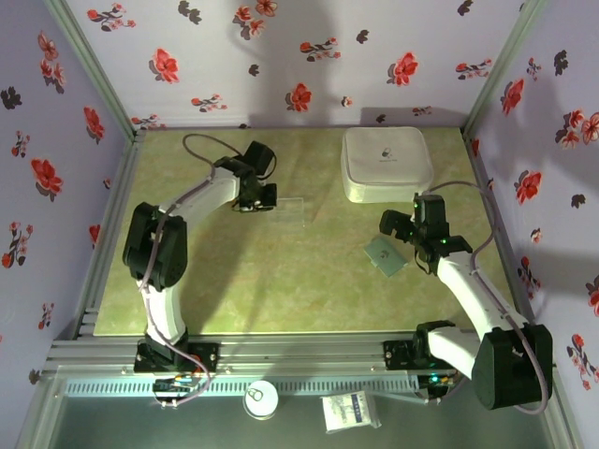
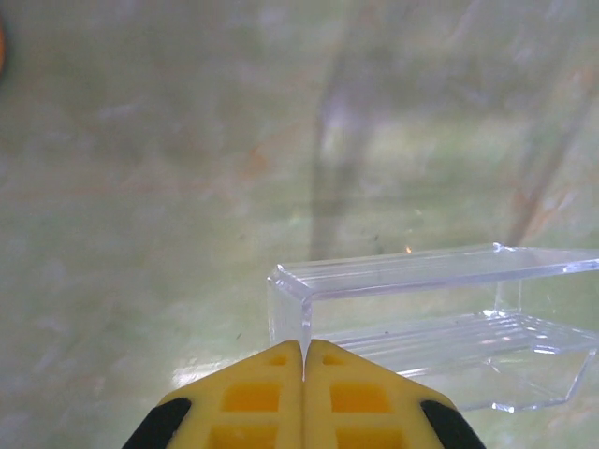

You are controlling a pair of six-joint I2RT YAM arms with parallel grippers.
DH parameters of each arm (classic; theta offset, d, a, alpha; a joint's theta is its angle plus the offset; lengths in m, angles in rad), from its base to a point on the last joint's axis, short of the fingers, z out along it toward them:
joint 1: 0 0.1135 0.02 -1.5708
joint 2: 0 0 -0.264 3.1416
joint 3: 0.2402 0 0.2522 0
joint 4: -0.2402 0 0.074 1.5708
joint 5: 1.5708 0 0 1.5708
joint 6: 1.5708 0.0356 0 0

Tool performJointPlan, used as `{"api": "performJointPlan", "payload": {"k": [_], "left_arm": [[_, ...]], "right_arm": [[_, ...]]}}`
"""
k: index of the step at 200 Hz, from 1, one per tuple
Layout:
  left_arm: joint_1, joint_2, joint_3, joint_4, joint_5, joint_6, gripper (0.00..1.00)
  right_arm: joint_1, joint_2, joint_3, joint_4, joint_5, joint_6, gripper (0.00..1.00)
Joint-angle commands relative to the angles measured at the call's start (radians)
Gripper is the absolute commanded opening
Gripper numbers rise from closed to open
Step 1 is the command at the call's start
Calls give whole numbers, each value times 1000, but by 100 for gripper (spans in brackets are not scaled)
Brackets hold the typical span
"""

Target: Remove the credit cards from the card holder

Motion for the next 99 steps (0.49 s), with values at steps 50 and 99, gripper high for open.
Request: {"api": "performJointPlan", "payload": {"k": [50,99], "left_arm": [[-14,191,198,30,56,-93,0],[-18,246,248,39,73,-104,0]], "right_arm": [[7,19,11,-24,-3,-19,99],[7,27,9,-25,-17,-16,99]]}}
